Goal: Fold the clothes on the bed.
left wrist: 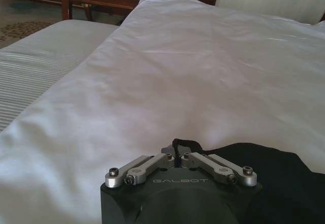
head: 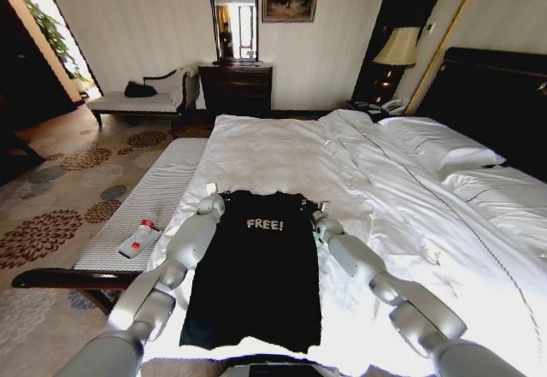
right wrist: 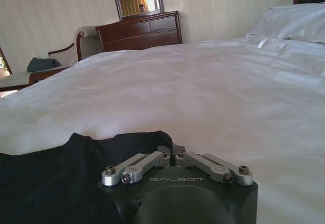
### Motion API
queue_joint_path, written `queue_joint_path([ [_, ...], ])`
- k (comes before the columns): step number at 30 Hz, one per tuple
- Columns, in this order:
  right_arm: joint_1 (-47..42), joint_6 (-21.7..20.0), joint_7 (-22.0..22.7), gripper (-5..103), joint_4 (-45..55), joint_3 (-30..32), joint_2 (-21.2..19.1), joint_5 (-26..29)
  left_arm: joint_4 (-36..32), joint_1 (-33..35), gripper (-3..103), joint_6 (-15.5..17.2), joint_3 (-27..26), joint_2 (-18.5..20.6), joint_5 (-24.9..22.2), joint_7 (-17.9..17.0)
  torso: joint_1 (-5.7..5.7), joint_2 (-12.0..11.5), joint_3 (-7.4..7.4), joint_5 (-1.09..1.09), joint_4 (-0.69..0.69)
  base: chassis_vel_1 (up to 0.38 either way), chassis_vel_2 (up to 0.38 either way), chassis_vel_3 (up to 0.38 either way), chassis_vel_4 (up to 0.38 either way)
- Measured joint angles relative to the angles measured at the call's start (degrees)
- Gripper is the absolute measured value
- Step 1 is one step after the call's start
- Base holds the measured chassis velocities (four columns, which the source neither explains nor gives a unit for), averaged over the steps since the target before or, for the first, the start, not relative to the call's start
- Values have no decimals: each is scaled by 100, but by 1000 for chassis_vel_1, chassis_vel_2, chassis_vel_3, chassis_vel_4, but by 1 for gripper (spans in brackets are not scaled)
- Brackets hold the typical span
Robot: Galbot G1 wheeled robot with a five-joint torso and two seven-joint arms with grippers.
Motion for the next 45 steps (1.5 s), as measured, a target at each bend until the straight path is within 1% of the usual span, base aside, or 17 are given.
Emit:
queue_joint_path([
  [7,-47,109,50,-2,100,64,-50,-68,-199,81,-1,-49,31,63,-24,-60,0,0,0,0,0,0,0,0,0],
  [10,-161,349,-61,14,366,146,-184,-147,-559,252,14,-97,51,210,-149,-215,0,0,0,0,-3,0,0,0,0],
  [12,-203,385,-69,20,467,199,-227,-163,-671,313,14,-99,51,282,-178,-251,0,0,0,0,-3,0,0,0,0],
  [15,-396,452,93,30,830,444,-434,-184,-1152,595,30,-96,-50,657,-358,-336,0,0,0,-1,2,0,0,0,0],
  [16,-396,452,93,30,830,444,-434,-184,-1152,595,30,-96,-50,657,-358,-336,0,0,0,-1,2,0,0,0,0],
  [19,-722,500,314,46,1473,881,-751,-52,-1745,927,46,-47,-491,941,-675,-510,0,0,0,0,1,0,0,0,0],
  [20,-722,500,314,46,1473,881,-751,-52,-1745,927,46,-47,-491,941,-675,-510,0,0,0,0,1,0,0,0,0],
  [21,-861,463,413,52,1837,1036,-885,120,-2008,1050,46,-11,-692,1027,-818,-563,0,0,0,-1,-1,0,0,0,0],
  [22,-1090,346,586,57,2404,1264,-1052,442,-2429,1206,57,34,-937,1142,-1012,-650,0,0,0,-2,1,0,0,0,0],
  [24,-1544,117,948,63,3326,1642,-1283,1047,-2988,1379,63,70,-1226,1269,-1226,-721,0,1,-2,-2,-2,0,0,0,0],
  [25,-1544,117,948,63,3326,1642,-1283,1047,-2988,1379,63,70,-1226,1269,-1226,-721,0,1,-2,-2,-2,0,0,0,0],
  [27,-2270,-143,1423,74,4387,2078,-1465,1580,-3768,1770,73,128,-1688,1524,-1394,-828,-2,1,-2,0,-7,0,0,0,0],
  [29,-2512,-204,1522,79,4685,2211,-1496,1627,-4069,1936,79,165,-1870,1625,-1450,-848,-3,1,-2,-2,-4,0,0,0,0],
  [34,-3372,-497,1990,98,5715,2640,-1395,1903,-5740,2700,98,275,-2801,2170,-2103,-827,-2,2,-2,-1,3,0,0,0,0],
  [35,-3372,-497,1990,98,5715,2640,-1395,1903,-5740,2700,98,275,-2801,2170,-2103,-827,-2,2,-2,-1,3,0,0,0,0],
  [38,-3897,-685,2172,100,6139,2755,-1200,2030,-6849,3418,100,285,-3441,2417,-2394,-649,-2,1,-1,-2,-1,0,0,0,0],
  [45,-4269,-901,2403,100,6233,2608,-747,2337,-8192,4017,100,208,-3931,2348,-2729,-500,-3,2,-2,0,-1,0,0,0,0],
])
